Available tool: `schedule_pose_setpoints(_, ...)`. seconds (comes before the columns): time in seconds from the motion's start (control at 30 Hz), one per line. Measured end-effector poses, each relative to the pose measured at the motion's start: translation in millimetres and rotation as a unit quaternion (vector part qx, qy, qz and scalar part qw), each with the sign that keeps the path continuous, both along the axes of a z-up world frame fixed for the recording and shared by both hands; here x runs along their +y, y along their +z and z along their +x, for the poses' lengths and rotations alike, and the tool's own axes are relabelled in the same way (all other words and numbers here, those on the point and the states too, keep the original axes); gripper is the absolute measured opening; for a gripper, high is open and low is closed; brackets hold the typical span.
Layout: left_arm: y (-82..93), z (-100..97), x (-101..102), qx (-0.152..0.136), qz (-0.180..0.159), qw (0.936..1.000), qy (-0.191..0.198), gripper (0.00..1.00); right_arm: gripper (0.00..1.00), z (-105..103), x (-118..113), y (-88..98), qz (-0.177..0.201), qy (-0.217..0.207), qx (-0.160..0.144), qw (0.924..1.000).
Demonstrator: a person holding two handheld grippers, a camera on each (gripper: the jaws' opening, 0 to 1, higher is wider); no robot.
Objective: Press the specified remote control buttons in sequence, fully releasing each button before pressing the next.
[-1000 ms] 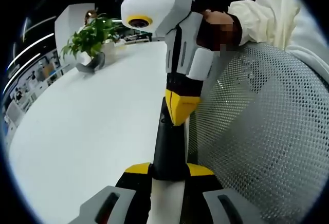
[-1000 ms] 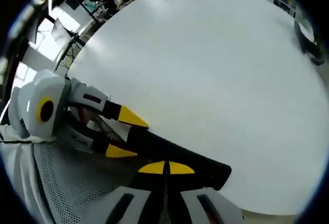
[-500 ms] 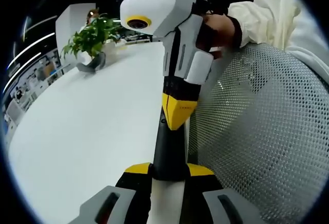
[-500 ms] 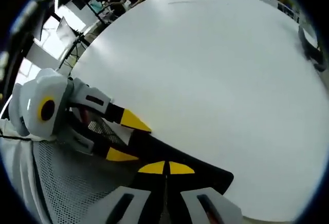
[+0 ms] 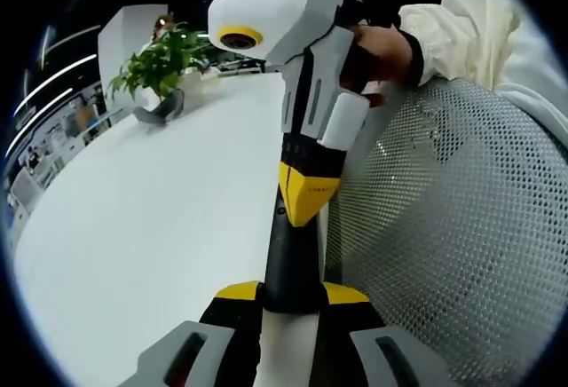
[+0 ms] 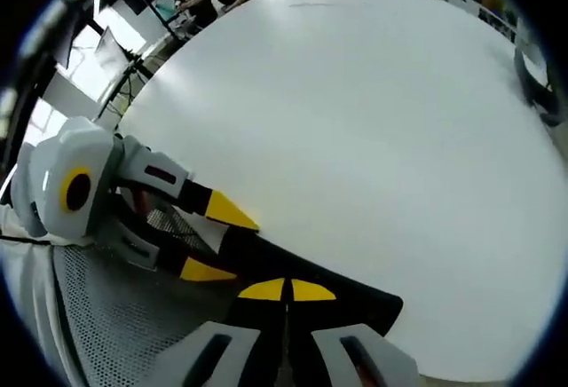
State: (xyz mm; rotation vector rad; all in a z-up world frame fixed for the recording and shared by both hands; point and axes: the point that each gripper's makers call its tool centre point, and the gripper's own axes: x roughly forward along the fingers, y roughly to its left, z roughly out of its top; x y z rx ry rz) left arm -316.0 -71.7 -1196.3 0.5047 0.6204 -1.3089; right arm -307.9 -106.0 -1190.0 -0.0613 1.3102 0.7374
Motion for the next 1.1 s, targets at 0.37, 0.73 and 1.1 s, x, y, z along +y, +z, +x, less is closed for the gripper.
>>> schedule_pose_setpoints(0.37,0.0,-0.4,0,-0.002,0.000,1.0000,-0.003,0.24,0.00,1,6,4.2,0.034,-0.018,0.008,0.9992)
schedule_pose_setpoints(0.73,0.3,-0.4,0,-0.003,0.001,1.0000,-0.004,0.24,0.00,-2,13,1.9,0.034,0.007,-0.001,0.9994)
schedule_pose_setpoints(1.1,-0.4,0.2,-1,-0.002,0.002,1.0000,-0.002,0.25,0.00,-2,14,1.3,0.019,0.031,-0.024,0.9990)
